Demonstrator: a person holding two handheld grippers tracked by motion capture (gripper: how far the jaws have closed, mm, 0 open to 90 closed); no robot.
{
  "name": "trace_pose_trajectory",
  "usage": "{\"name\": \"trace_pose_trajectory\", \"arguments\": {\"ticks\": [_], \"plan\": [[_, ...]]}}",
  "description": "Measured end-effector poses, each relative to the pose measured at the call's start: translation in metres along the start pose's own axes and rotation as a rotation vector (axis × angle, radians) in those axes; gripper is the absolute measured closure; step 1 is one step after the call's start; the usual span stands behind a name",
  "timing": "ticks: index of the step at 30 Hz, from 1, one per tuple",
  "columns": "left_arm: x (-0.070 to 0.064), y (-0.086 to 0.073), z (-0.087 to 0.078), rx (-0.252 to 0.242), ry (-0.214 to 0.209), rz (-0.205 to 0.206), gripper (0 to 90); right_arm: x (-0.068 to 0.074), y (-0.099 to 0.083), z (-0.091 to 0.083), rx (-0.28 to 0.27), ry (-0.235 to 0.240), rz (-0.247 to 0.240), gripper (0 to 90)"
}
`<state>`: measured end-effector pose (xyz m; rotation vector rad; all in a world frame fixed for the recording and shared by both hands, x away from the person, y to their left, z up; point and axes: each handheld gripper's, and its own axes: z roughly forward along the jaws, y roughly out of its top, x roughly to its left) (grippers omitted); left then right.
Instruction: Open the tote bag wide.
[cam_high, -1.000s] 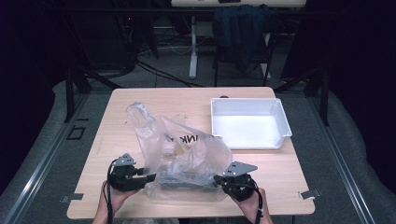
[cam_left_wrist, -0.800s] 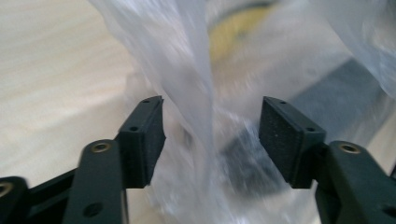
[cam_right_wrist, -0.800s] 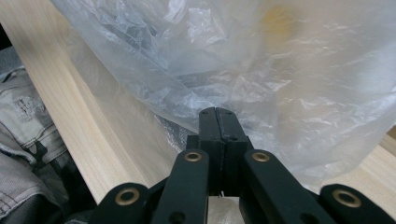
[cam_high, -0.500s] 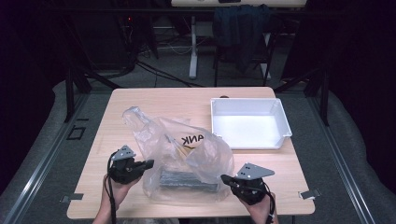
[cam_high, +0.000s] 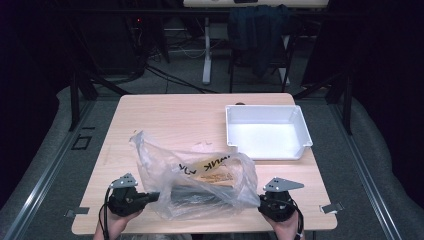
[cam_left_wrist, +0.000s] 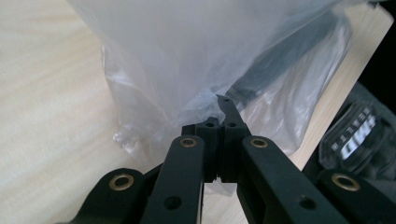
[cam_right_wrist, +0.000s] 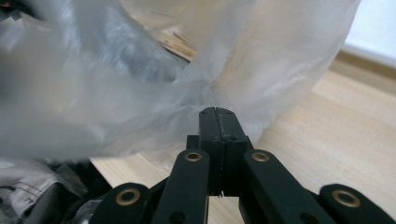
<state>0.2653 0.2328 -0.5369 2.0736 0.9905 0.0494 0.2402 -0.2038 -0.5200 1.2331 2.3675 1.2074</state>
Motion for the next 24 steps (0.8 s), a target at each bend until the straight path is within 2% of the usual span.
{"name": "trace_pose_trajectory", "arguments": {"ticks": [1, 2, 4, 6, 7, 8, 9, 10, 11, 12, 13, 14, 15, 17, 19, 20, 21, 24], "plan": [[0.001, -0.003, 0.003, 0.024, 0.004, 0.005, 89.6, -0.002, -0.002, 0.003, 0.009, 0.008, 0.009, 90.0], [0.001, -0.004, 0.007, 0.037, 0.006, 0.002, 89.6, -0.004, -0.003, 0.01, 0.044, 0.009, 0.014, 90.0], [0.0, -0.006, 0.013, 0.063, 0.032, 0.017, 89.6, -0.006, -0.005, 0.019, 0.078, 0.022, 0.026, 90.0], [0.001, -0.007, 0.02, 0.067, 0.048, 0.015, 89.7, -0.008, -0.004, 0.031, 0.112, 0.003, 0.015, 90.0], [0.002, -0.005, 0.024, 0.091, 0.089, 0.049, 89.7, -0.008, -0.004, 0.033, 0.121, 0.0, 0.019, 90.0], [0.001, -0.005, 0.028, 0.074, 0.091, 0.024, 89.7, -0.009, -0.003, 0.039, 0.137, -0.009, 0.017, 90.0], [0.003, -0.003, 0.029, 0.098, 0.12, 0.063, 89.7, -0.011, -0.003, 0.044, 0.145, -0.014, 0.015, 90.0], [0.002, -0.001, 0.035, 0.072, 0.125, 0.038, 89.6, -0.012, -0.003, 0.047, 0.153, -0.018, 0.016, 90.0], [0.008, 0.003, 0.035, 0.122, 0.139, 0.105, 89.6, -0.014, -0.002, 0.053, 0.156, -0.022, 0.014, 90.0], [0.005, 0.004, 0.041, 0.063, 0.158, 0.046, 89.7, -0.014, 0.0, 0.057, 0.167, -0.025, 0.016, 90.0], [0.01, 0.007, 0.041, 0.102, 0.172, 0.097, 89.6, -0.014, 0.0, 0.059, 0.166, -0.032, 0.01, 90.0], [0.009, 0.009, 0.046, 0.057, 0.185, 0.05, 89.6, -0.014, 0.001, 0.061, 0.163, -0.034, 0.007, 90.0], [0.014, 0.012, 0.046, 0.093, 0.188, 0.09, 89.5, -0.014, 0.003, 0.063, 0.173, -0.034, -0.001, 90.0], [0.017, 0.014, 0.049, 0.1, 0.18, 0.089, 89.1, -0.013, 0.004, 0.067, 0.177, -0.036, -0.011, 90.0], [0.015, 0.013, 0.049, 0.092, 0.174, 0.071, 86.4, -0.01, 0.003, 0.067, 0.183, -0.036, -0.028, 90.0], [0.016, 0.013, 0.047, 0.105, 0.169, 0.085, 84.7, -0.01, 0.003, 0.066, 0.179, -0.026, -0.027, 90.0], [0.016, 0.012, 0.043, 0.106, 0.16, 0.081, 81.1, -0.009, 0.002, 0.064, 0.185, -0.03, -0.036, 90.0], [0.014, 0.011, 0.029, 0.074, 0.131, 0.049, 57.4, -0.006, 0.0, 0.058, 0.18, -0.022, -0.038, 90.0]]}}
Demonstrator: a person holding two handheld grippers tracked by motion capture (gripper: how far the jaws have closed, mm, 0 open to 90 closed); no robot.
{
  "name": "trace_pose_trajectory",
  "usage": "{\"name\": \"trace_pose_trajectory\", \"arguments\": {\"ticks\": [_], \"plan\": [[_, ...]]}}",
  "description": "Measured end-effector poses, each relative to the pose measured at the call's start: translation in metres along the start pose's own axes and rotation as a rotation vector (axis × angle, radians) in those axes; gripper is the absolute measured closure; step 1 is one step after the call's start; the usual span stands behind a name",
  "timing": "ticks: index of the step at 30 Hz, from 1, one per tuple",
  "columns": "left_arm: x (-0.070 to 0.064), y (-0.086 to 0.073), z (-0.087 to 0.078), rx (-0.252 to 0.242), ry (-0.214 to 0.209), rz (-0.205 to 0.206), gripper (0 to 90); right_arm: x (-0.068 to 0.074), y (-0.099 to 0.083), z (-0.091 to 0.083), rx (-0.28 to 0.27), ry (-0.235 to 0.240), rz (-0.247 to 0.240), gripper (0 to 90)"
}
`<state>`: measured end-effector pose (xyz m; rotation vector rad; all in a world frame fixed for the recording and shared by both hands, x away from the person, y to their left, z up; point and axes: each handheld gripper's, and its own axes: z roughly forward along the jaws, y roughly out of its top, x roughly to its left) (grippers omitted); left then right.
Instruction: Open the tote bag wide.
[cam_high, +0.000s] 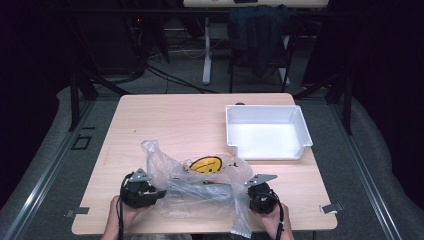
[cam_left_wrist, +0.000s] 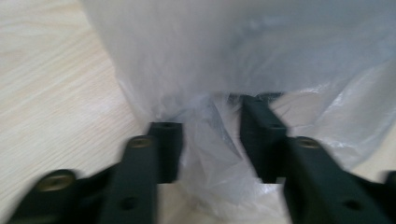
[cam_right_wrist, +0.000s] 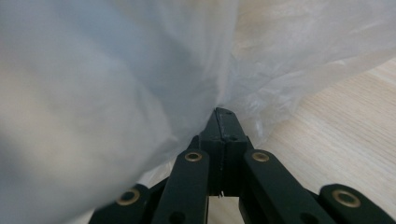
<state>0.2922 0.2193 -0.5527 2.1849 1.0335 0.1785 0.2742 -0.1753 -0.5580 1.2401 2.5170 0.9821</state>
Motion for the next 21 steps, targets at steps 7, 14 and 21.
{"name": "trace_pose_trajectory", "arguments": {"ticks": [7, 14, 21], "plan": [[-0.008, 0.011, -0.051, -0.163, -0.031, -0.054, 28.8, 0.003, 0.0, -0.008, -0.027, -0.014, -0.005, 90.0], [-0.013, 0.023, -0.025, -0.146, -0.033, -0.037, 48.8, 0.005, 0.001, -0.009, -0.023, -0.025, -0.021, 90.0], [-0.016, 0.006, 0.0, -0.051, -0.057, -0.005, 87.3, 0.002, -0.002, -0.013, -0.022, -0.043, -0.018, 90.0]]}}
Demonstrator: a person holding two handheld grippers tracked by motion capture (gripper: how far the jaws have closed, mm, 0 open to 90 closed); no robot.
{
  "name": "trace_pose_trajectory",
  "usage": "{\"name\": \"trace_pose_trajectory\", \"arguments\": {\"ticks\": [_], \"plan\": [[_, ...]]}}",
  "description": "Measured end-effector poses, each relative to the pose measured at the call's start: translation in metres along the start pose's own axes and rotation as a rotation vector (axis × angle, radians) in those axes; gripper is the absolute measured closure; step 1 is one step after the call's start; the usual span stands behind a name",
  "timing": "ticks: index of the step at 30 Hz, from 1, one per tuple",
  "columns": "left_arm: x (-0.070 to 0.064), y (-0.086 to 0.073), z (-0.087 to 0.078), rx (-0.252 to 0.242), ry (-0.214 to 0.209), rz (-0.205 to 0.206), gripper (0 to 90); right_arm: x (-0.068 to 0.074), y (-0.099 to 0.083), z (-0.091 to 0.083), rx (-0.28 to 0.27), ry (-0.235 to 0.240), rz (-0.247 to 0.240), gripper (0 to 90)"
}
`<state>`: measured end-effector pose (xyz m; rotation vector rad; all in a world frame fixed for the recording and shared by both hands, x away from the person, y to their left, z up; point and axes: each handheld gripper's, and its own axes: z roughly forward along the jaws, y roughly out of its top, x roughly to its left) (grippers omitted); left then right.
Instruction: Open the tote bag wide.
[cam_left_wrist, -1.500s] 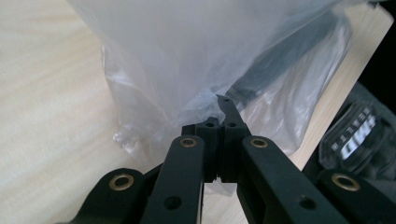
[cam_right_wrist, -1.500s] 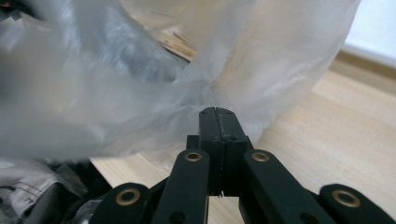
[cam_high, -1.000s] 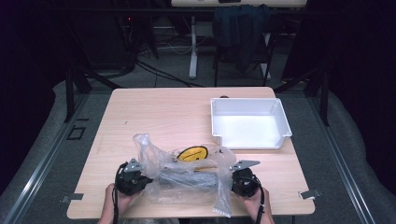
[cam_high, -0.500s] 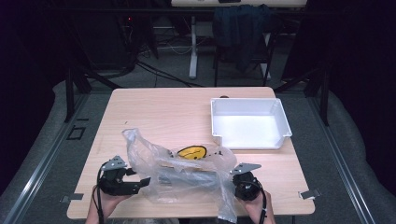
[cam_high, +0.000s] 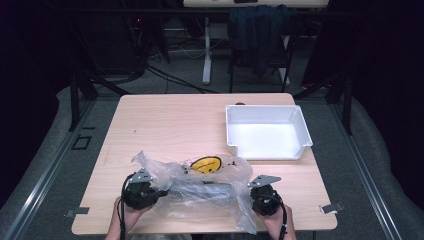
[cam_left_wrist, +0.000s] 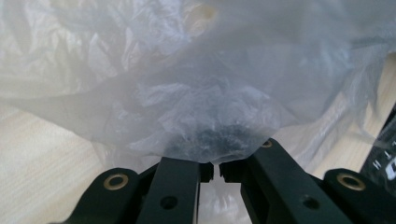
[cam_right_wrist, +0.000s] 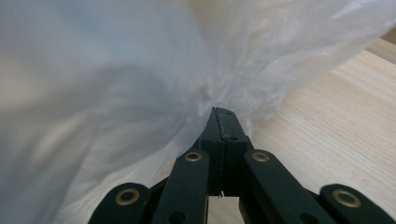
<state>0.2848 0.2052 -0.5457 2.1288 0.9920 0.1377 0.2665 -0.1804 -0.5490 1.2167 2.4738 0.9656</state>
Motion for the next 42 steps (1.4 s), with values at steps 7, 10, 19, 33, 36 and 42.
{"name": "trace_pose_trajectory", "arguments": {"ticks": [7, 10, 19, 33, 36, 42], "plan": [[0.002, -0.007, 0.001, 0.001, -0.017, -0.009, 87.5, 0.011, -0.002, -0.012, -0.049, 0.066, -0.053, 44.4], [0.002, -0.006, 0.003, -0.006, -0.016, -0.011, 87.4, 0.017, -0.001, -0.012, -0.073, 0.089, -0.092, 28.6], [0.002, -0.004, 0.007, -0.009, -0.013, -0.015, 87.4, 0.028, 0.009, 0.007, -0.054, 0.036, -0.13, 71.7], [-0.005, -0.016, -0.011, 0.045, -0.066, 0.021, 88.5, 0.008, -0.005, 0.005, 0.05, 0.16, -0.026, 88.6], [-0.004, -0.017, -0.005, 0.09, -0.007, 0.052, 88.6, 0.006, -0.004, 0.007, 0.057, 0.112, -0.009, 88.5], [0.002, -0.018, 0.009, 0.133, 0.071, 0.075, 88.5, 0.005, 0.001, 0.021, 0.081, 0.045, -0.005, 86.8]]}}
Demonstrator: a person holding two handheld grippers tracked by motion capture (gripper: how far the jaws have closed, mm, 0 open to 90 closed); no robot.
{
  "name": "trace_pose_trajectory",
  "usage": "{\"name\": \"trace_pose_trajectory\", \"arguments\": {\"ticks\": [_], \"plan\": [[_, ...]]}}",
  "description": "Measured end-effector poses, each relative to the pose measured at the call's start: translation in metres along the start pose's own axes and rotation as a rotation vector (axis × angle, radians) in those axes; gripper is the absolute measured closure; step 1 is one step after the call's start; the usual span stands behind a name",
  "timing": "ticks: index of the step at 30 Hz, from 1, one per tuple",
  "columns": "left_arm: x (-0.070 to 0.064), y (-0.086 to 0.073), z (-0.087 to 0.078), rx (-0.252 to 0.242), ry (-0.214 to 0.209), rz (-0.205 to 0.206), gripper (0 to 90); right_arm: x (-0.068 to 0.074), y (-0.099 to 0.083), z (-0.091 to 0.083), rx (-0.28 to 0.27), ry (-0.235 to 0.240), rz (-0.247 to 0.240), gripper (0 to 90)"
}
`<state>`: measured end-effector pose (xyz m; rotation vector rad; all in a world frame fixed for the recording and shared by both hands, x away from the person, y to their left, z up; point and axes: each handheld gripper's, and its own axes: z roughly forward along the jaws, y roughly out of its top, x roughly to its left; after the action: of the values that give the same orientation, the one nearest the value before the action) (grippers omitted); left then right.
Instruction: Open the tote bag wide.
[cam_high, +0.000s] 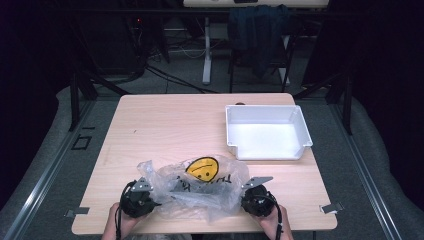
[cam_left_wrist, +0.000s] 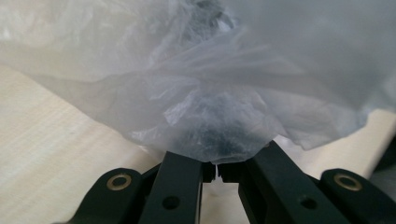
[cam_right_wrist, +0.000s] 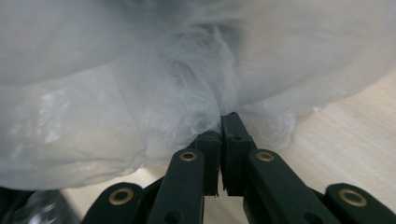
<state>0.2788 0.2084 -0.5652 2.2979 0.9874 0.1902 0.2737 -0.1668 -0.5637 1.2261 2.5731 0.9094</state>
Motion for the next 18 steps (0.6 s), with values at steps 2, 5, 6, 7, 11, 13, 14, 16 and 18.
{"name": "trace_pose_trajectory", "arguments": {"ticks": [2, 5, 6, 7, 11, 13, 14, 16, 18], "plan": [[0.001, 0.002, 0.002, -0.006, 0.011, -0.002, 88.2, -0.002, 0.002, 0.002, 0.011, -0.044, 0.006, 75.6], [0.005, 0.001, 0.001, -0.036, 0.0, -0.026, 86.5, -0.004, 0.001, -0.011, -0.02, -0.036, 0.008, 53.6], [0.006, 0.001, 0.001, -0.04, -0.002, -0.028, 85.6, -0.004, 0.0, -0.018, -0.031, -0.03, 0.006, 46.2], [0.007, 0.001, 0.0, -0.043, -0.003, -0.028, 84.9, -0.004, -0.001, -0.026, -0.051, -0.025, 0.002, 39.6], [0.007, 0.002, 0.0, -0.063, 0.003, -0.031, 82.8, 0.0, -0.004, -0.054, -0.109, 0.024, -0.023, 21.9], [0.006, 0.003, 0.001, -0.065, 0.006, -0.032, 82.5, 0.004, -0.003, -0.063, -0.143, 0.057, -0.044, 16.2], [0.006, 0.003, 0.001, -0.068, 0.01, -0.032, 82.2, 0.007, -0.003, -0.066, -0.161, 0.073, -0.051, 15.4], [0.006, 0.005, 0.002, -0.064, 0.013, -0.028, 81.8, 0.012, 0.0, -0.068, -0.191, 0.113, -0.064, 15.4], [0.007, 0.005, 0.003, -0.065, 0.013, -0.029, 81.5, 0.019, 0.004, -0.066, -0.228, 0.089, -0.078, 22.6]]}}
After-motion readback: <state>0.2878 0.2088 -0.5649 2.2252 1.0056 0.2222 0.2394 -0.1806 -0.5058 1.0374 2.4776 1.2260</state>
